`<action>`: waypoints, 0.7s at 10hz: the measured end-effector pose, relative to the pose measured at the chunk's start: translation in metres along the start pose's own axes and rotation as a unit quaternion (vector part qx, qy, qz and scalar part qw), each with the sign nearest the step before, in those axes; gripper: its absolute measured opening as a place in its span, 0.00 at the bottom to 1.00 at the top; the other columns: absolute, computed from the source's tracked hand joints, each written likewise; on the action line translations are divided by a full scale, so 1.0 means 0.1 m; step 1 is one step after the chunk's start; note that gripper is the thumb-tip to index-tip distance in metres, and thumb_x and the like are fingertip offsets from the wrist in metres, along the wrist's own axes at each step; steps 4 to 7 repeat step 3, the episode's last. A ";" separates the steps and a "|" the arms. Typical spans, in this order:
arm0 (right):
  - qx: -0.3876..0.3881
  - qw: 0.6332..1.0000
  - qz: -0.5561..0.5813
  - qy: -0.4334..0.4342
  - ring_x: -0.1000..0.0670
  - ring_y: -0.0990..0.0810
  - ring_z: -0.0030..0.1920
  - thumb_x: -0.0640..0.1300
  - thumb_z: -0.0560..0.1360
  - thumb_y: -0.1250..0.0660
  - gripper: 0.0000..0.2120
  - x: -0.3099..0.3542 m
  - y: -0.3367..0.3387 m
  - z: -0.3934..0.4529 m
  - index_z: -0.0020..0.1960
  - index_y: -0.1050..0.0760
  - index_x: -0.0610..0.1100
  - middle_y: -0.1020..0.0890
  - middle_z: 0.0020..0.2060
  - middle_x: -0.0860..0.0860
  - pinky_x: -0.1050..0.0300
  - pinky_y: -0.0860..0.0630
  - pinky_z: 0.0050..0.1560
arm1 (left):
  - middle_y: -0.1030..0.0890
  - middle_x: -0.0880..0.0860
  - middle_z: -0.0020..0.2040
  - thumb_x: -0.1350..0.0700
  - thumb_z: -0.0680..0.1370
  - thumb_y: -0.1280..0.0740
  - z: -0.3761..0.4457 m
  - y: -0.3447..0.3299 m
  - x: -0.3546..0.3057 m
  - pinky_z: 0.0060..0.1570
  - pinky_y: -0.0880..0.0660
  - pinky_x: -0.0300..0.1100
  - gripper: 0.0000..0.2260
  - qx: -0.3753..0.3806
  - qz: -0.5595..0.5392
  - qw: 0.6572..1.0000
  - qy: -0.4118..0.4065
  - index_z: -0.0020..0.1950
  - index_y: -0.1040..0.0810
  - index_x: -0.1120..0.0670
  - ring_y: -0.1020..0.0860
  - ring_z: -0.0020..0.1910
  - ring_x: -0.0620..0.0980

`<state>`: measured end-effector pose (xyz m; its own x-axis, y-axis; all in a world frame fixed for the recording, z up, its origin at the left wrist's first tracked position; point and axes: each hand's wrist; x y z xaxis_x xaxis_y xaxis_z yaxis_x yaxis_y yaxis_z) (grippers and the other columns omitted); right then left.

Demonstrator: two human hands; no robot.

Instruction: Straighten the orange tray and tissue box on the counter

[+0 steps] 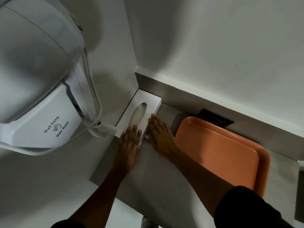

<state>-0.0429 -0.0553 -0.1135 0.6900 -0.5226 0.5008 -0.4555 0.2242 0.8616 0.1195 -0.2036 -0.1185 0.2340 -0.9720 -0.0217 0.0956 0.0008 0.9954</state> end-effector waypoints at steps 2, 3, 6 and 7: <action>-0.023 1.000 0.013 -0.008 0.45 0.52 0.91 0.57 0.91 0.45 0.34 0.09 0.12 -0.15 0.91 0.52 0.44 0.51 0.91 0.47 0.38 0.44 0.89 | 0.46 0.60 0.88 0.51 0.84 0.33 -0.02 0.10 -0.01 0.82 0.41 0.67 0.36 0.001 -0.079 0.997 0.016 0.86 0.47 0.59 0.47 0.87 0.61; -0.076 0.996 0.031 -0.025 0.46 0.54 0.91 0.53 0.91 0.42 0.34 0.15 0.16 -0.30 0.91 0.52 0.44 0.52 0.91 0.47 0.42 0.46 0.90 | 0.44 0.60 0.87 0.49 0.83 0.32 -0.06 0.08 -0.17 0.83 0.41 0.67 0.38 -0.021 -0.098 0.995 0.008 0.86 0.47 0.59 0.45 0.87 0.61; -0.076 0.996 0.031 -0.025 0.46 0.54 0.91 0.53 0.91 0.42 0.34 0.15 0.16 -0.30 0.91 0.52 0.44 0.52 0.91 0.47 0.42 0.46 0.90 | 0.44 0.60 0.87 0.49 0.83 0.32 -0.06 0.08 -0.17 0.83 0.41 0.67 0.38 -0.021 -0.098 0.995 0.008 0.86 0.47 0.59 0.45 0.87 0.61; -0.076 0.996 0.031 -0.025 0.46 0.54 0.91 0.53 0.91 0.42 0.34 0.15 0.16 -0.30 0.91 0.52 0.44 0.52 0.91 0.47 0.42 0.46 0.90 | 0.44 0.60 0.87 0.49 0.83 0.32 -0.06 0.08 -0.17 0.83 0.41 0.67 0.38 -0.021 -0.098 0.995 0.008 0.86 0.47 0.59 0.45 0.87 0.61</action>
Point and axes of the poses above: each hand's wrist, its own z-axis towards the middle knuckle, its own y-axis out of the back of the hand, x = y × z
